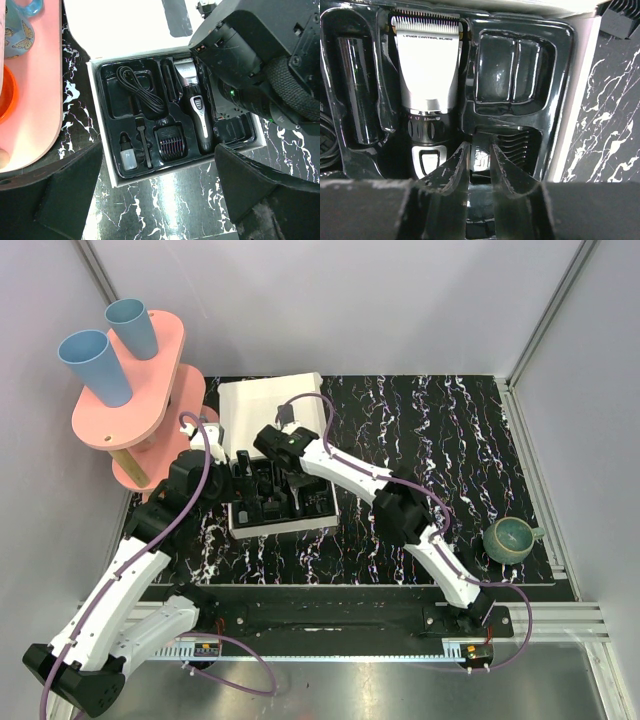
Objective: Sort the hair-cutting tools
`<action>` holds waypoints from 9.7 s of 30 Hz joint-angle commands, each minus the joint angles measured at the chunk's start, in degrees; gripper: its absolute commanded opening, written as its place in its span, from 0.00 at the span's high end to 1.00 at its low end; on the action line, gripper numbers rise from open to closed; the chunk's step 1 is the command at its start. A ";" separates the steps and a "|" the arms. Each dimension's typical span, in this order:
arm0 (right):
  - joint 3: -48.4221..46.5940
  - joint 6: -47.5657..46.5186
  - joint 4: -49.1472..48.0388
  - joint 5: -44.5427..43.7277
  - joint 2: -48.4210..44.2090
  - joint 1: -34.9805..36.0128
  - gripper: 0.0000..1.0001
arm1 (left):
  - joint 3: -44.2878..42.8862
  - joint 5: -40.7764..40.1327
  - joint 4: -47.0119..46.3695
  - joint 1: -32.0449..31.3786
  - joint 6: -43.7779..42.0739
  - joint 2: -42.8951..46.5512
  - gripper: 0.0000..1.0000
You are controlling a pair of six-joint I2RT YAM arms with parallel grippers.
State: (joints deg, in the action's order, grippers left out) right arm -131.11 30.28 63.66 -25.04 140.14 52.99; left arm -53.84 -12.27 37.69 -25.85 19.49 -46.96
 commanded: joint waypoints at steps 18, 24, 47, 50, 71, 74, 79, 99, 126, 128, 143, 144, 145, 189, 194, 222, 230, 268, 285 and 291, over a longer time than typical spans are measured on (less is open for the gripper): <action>0.85 -0.49 -3.01 -0.54 -10.40 -2.10 0.49 | 0.41 -2.76 -1.75 0.27 0.55 -0.15 0.01; 6.64 -0.75 -6.35 1.74 -17.24 -5.96 0.44 | 0.23 -2.84 -1.75 0.27 0.55 -0.59 0.01; 14.22 -7.08 -19.45 18.09 -9.01 -23.81 0.11 | -0.21 -3.20 -1.75 0.36 0.11 -1.91 0.01; 12.11 -6.99 -18.93 18.80 -6.64 -23.81 0.11 | -0.12 -3.37 -1.75 0.27 0.11 -1.82 0.01; -9.96 -10.51 -1.17 18.01 9.89 -24.60 0.17 | -0.12 -3.55 -1.75 0.36 0.03 -1.91 0.01; -9.25 -10.42 -1.34 18.97 9.98 -24.69 0.21 | -0.12 -3.46 -1.75 0.36 0.03 -1.99 0.01; -8.38 -10.24 -1.43 18.97 9.63 -24.78 0.44 | -0.12 -3.37 -1.75 0.36 0.11 -2.08 0.01; 32.98 1.70 -27.79 16.93 -30.43 -25.13 0.72 | 11.73 20.27 -28.87 -1.83 15.39 1.26 0.01; 58.60 38.88 -42.21 38.40 -70.70 -25.04 0.76 | 7.70 0.77 -73.72 -26.97 7.67 -21.42 0.38; 58.69 39.24 -42.30 38.75 -70.97 -25.04 0.76 | 7.79 -0.21 -74.95 -27.76 7.85 -21.24 0.41; 58.25 38.71 -42.83 39.63 -70.17 -25.04 0.76 | 4.81 -7.32 -76.10 -30.14 5.56 -22.56 0.59; 58.07 38.54 -42.92 39.63 -70.09 -25.13 0.76 | 4.45 -7.67 -75.84 -30.14 5.48 -22.91 0.60; 58.07 38.45 -42.92 39.63 -70.00 -25.04 0.76 | 4.19 -7.94 -75.75 -30.14 5.48 -23.44 0.61; 63.96 31.95 -39.76 28.56 -73.86 -25.22 0.00 | -6.27 3.71 -46.26 -22.17 12.50 -26.17 1.00; 65.19 26.94 -37.38 22.58 -76.41 -25.31 0.00 | -9.08 14.98 -31.03 -13.28 16.28 -27.57 1.00; 75.56 22.63 -33.07 20.90 -81.51 -25.31 0.00 | -25.53 38.29 -18.09 5.37 17.78 -58.51 1.00; 75.83 22.19 -32.99 21.43 -81.25 -25.39 0.01 | -24.82 39.87 -20.02 5.63 19.27 -61.14 1.00; 76.35 21.84 -32.98 22.58 -80.19 -25.39 0.02 | -22.18 27.13 -17.04 5.72 16.55 -57.72 0.51; 77.67 19.82 -25.96 11.68 -79.32 -25.48 0.09 | -24.90 28.18 -17.65 3.70 15.94 -62.90 0.80; 78.11 19.55 -24.02 10.27 -78.88 -25.66 0.09 | -25.78 27.65 -17.21 3.26 15.32 -64.66 0.80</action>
State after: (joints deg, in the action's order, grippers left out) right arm -53.25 50.70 37.98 -11.05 61.47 27.62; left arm -76.99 16.47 21.15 -22.24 36.03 -110.52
